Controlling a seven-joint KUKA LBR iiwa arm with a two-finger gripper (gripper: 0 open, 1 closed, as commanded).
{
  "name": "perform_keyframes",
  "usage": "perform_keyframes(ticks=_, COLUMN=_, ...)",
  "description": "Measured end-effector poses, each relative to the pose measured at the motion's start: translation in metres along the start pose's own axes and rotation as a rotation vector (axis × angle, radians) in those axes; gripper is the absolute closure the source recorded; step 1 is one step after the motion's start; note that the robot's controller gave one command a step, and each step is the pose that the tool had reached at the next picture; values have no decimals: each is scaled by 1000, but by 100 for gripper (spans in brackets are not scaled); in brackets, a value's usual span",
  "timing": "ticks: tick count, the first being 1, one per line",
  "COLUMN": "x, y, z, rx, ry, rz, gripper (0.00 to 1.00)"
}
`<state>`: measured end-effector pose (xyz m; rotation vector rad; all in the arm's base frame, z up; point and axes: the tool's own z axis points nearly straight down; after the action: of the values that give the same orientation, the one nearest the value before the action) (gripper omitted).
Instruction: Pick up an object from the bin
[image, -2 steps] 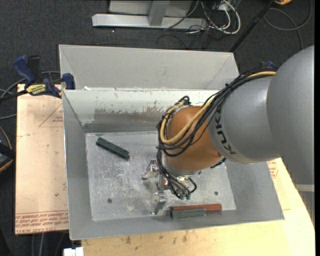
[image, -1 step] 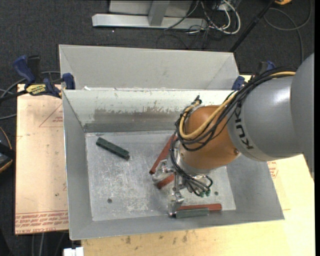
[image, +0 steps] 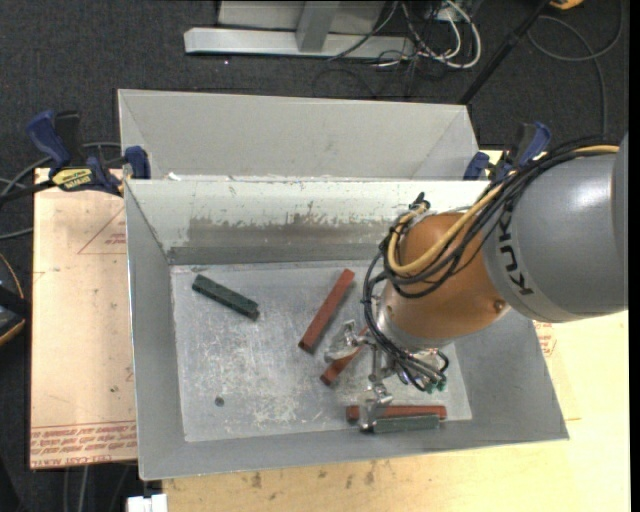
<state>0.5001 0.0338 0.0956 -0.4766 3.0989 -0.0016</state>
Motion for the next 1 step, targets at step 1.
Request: perform_keyframes(ticks=1, x=-1, y=0, z=3, rx=-3, ry=4, rz=-12, gripper=0)
